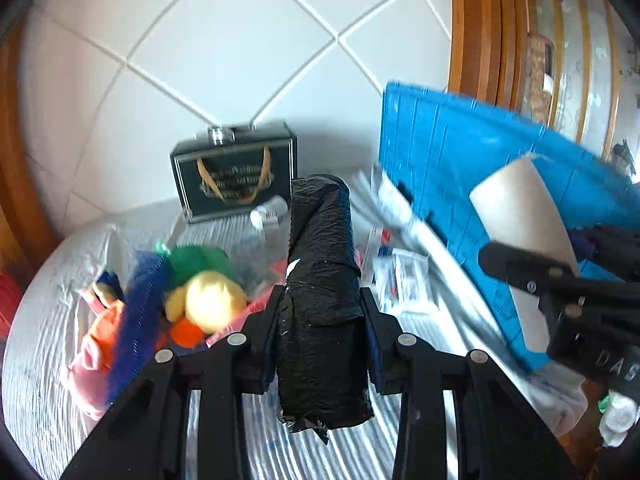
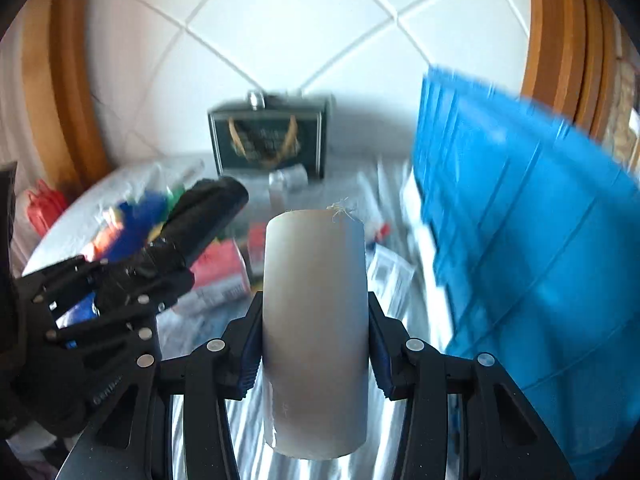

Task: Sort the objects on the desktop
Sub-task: 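Carry the black bag and paper roll into the blue crate and release both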

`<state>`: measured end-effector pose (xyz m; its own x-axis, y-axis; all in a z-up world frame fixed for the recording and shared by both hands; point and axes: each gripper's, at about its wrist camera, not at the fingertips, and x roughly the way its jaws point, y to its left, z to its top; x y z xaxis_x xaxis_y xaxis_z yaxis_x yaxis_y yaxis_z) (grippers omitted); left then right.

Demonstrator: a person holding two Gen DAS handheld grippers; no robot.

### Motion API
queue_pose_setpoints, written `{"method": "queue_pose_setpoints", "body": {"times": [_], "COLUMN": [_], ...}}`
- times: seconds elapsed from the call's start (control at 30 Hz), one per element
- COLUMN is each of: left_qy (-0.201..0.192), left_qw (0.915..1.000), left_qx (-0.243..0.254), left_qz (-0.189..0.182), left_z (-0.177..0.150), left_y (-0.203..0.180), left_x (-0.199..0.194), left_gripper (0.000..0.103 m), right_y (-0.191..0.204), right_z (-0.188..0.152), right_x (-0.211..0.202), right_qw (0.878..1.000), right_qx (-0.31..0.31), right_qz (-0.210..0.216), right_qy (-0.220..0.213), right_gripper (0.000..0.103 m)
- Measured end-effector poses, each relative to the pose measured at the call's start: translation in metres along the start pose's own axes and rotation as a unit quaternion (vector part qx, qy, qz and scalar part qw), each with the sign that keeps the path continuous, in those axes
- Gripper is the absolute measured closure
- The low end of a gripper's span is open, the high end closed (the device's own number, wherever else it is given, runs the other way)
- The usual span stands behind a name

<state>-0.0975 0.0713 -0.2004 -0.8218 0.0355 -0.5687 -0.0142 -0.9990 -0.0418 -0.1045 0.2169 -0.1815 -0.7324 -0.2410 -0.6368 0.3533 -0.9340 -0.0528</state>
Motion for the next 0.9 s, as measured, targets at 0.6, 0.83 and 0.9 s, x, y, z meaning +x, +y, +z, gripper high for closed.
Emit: {"method": "queue_pose_setpoints", "body": {"times": [0.6,0.83,0.9], "left_qy": [-0.146,-0.131,-0.099], "left_qw": [0.9886,0.9897,0.9929], "left_qx": [0.012,0.023,0.025], "left_qz": [-0.035,-0.052,-0.061], "left_z": [0.096,0.132,0.141], "left_y": [-0.155,-0.268,-0.296], "left_x": [-0.086,-0.066,-0.048], "left_gripper": [0.069,0.069,0.069], "right_y": [-0.127,-0.253,-0.286], "right_z": [0.058,0.054,0.052], "right_x": [-0.148,-0.149,-0.144], "right_qw": [0.982,0.984,0.986], "right_qx": [0.003,0.005,0.002], "right_qz": [-0.07,-0.117,-0.122], "right_qy": [-0.177,-0.135,-0.114], "right_gripper": [0.058,0.058,0.058]}}
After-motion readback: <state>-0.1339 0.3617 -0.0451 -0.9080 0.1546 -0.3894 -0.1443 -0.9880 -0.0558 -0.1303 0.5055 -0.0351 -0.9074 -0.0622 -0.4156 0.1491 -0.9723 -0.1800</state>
